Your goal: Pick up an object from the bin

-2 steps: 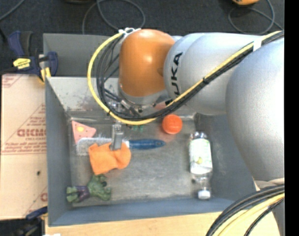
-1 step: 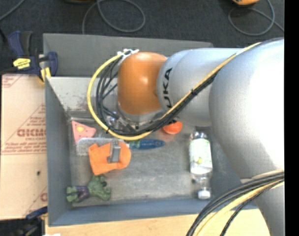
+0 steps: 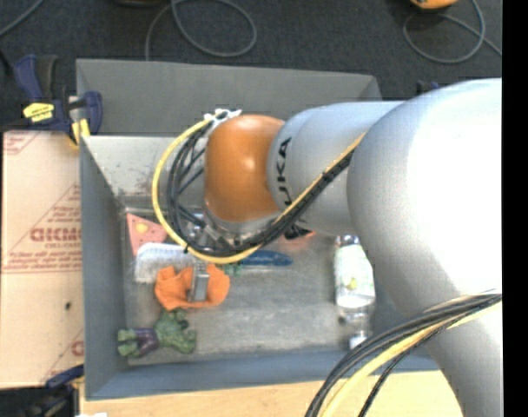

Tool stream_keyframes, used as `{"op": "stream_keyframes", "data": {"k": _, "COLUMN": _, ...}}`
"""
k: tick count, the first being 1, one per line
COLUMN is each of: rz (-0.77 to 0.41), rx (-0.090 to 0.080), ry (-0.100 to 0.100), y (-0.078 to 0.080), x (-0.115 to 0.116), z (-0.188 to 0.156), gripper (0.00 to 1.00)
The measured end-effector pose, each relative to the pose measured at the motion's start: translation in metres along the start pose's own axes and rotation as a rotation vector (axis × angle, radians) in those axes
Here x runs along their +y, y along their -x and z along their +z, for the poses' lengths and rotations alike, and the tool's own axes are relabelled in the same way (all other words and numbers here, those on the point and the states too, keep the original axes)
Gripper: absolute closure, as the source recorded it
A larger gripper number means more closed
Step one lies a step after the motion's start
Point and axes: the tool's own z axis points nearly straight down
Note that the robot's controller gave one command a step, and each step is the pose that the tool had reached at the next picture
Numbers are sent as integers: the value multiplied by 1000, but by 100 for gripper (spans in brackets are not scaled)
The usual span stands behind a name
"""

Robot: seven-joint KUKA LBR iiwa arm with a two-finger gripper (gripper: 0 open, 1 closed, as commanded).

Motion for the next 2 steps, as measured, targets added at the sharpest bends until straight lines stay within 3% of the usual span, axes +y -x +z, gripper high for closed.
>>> {"op": "stream_keyframes", "data": {"k": 1, "rz": 136, "rx": -6, "ry": 2, "y": -19, "x": -16, "z": -44, "gripper": 0}}
{"op": "stream_keyframes", "data": {"k": 2, "rz": 156, "rx": -12, "ry": 4, "y": -17, "x": -25, "z": -19, "gripper": 0}}
